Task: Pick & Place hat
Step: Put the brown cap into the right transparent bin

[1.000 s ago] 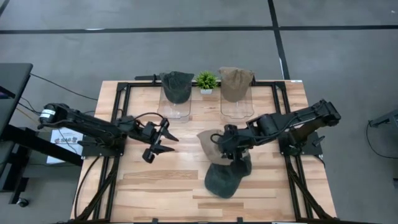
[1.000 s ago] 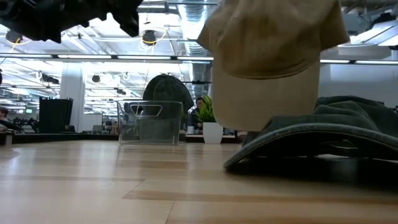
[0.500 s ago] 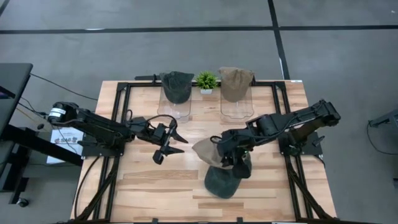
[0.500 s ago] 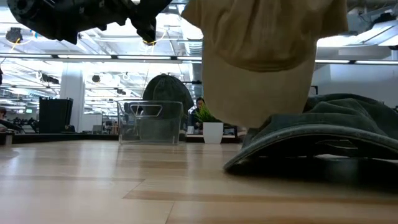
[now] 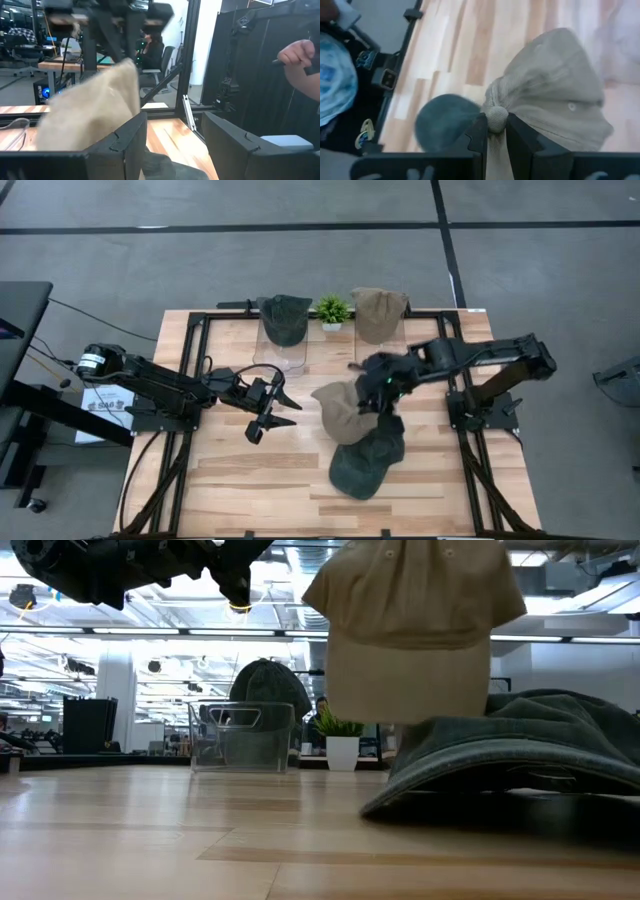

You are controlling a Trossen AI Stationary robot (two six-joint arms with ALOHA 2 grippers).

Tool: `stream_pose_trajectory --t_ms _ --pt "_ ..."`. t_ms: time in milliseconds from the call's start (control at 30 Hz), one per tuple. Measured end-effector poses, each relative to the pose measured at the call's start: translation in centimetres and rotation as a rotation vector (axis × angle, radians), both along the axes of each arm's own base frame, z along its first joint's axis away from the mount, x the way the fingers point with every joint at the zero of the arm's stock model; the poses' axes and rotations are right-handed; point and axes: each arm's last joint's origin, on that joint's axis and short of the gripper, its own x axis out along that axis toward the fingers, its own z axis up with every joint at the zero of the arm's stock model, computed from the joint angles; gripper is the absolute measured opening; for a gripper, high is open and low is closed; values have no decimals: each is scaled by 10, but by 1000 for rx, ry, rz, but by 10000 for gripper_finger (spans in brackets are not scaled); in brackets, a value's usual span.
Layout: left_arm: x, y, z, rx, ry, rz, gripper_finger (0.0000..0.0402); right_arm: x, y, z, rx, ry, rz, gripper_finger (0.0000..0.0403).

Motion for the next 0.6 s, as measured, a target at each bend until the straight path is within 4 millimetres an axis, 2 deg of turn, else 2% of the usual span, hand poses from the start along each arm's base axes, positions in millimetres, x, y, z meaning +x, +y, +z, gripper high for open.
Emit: stream_pose_trajectory --t_ms 333,600 --pt "0 0 -2 -4 28 -1 188 -30 -51 28 -175 -133 -69 37" --pt "0 0 -4 -4 50 -1 188 -40 -94 32 -341 -150 -62 37"
